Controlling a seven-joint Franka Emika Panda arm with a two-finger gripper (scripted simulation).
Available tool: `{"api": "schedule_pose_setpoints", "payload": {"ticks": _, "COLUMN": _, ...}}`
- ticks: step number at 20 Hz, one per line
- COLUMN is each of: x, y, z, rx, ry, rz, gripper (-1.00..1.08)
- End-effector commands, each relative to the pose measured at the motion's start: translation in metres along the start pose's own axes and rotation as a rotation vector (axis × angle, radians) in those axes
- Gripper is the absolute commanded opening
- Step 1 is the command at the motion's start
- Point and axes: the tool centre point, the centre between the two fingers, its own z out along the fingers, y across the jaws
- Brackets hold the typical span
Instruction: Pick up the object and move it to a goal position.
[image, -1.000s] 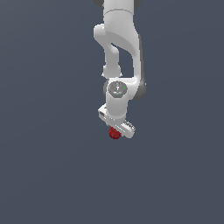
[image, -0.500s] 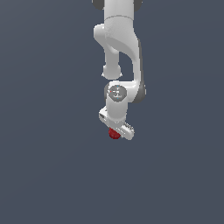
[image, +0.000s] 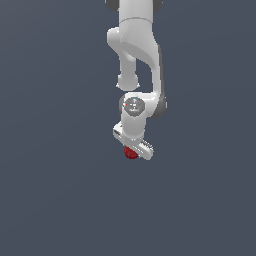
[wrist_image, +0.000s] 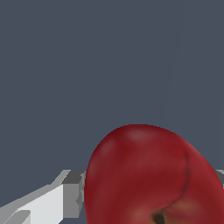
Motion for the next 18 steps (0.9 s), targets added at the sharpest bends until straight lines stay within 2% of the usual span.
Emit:
{"api": "schedule_pose_setpoints", "payload": {"ticks": 1, "x": 0.000, "y": -0.003, "z": -0.004, "rx": 0.002, "ry": 0.002, "rz": -0.001, "gripper": -1.00}}
{"api": "schedule_pose_setpoints", "payload": {"ticks": 9, "x": -0.003, "y": -0.023, "z": -0.041, "rx": 0.001, "ry": 0.002, "rz": 0.000, "gripper": -1.00}}
{"api": "schedule_pose_setpoints", "payload": {"ticks": 18, "x": -0.008, "y": -0.067, "z": -0.116, "rx": 0.000, "ry": 0.002, "rz": 0.000, "gripper": -1.00}}
